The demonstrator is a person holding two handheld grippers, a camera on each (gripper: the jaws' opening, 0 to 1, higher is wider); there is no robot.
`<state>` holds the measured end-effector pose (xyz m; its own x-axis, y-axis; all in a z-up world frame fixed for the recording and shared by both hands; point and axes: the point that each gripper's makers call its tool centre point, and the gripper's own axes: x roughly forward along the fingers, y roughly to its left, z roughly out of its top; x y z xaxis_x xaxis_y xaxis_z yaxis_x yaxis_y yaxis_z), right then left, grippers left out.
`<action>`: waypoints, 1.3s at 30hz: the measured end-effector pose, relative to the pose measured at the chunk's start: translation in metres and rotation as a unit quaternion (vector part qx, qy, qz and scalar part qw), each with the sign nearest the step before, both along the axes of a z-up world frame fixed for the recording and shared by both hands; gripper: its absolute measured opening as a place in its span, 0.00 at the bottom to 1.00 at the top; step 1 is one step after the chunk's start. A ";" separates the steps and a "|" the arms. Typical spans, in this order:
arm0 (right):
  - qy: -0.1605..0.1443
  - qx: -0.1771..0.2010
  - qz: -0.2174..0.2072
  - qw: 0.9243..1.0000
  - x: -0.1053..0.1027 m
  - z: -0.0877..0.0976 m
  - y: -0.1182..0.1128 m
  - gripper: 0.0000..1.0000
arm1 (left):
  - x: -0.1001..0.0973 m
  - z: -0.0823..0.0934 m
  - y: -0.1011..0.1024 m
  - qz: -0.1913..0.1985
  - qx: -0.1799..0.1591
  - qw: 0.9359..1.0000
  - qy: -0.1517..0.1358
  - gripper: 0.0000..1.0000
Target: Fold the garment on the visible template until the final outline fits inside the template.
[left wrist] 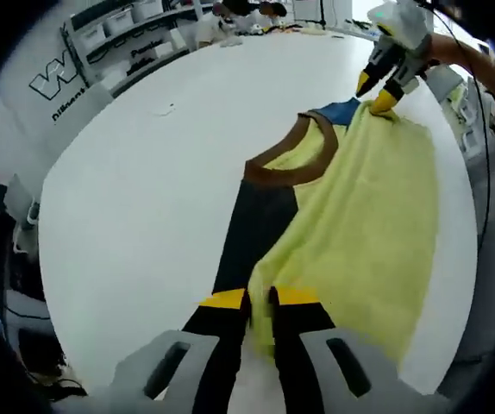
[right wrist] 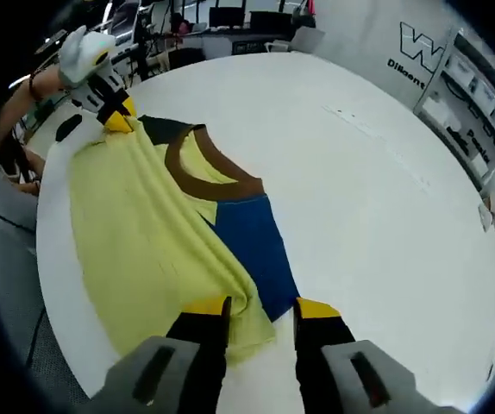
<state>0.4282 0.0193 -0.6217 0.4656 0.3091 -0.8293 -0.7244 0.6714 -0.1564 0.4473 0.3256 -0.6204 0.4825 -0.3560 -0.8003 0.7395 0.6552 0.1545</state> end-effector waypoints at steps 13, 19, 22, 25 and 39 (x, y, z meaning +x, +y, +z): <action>-0.034 0.002 0.044 0.998 -0.029 0.017 -0.006 0.33 | -0.036 0.030 0.019 -0.057 -0.007 0.998 -0.038 0.24; -0.030 -0.023 0.061 0.997 -0.040 0.019 -0.012 0.32 | -0.052 0.025 0.026 -0.071 0.001 0.997 -0.043 0.22; -0.010 0.002 0.031 0.999 -0.049 0.016 -0.014 0.31 | -0.059 0.019 0.032 0.010 -0.048 0.999 -0.001 0.28; -0.004 0.020 0.015 1.000 -0.050 0.014 -0.014 0.28 | -0.059 0.014 0.035 0.057 -0.080 0.995 0.012 0.21; 0.024 0.077 -0.053 0.995 -0.049 0.007 -0.001 0.21 | -0.054 -0.002 0.024 0.183 -0.213 0.956 0.088 0.15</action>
<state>0.3790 0.0181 -0.6147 0.4623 0.3865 -0.7981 -0.6531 0.7572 -0.0117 0.3928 0.3493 -0.6224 0.5092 -0.5009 -0.6999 0.4384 0.8507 -0.2900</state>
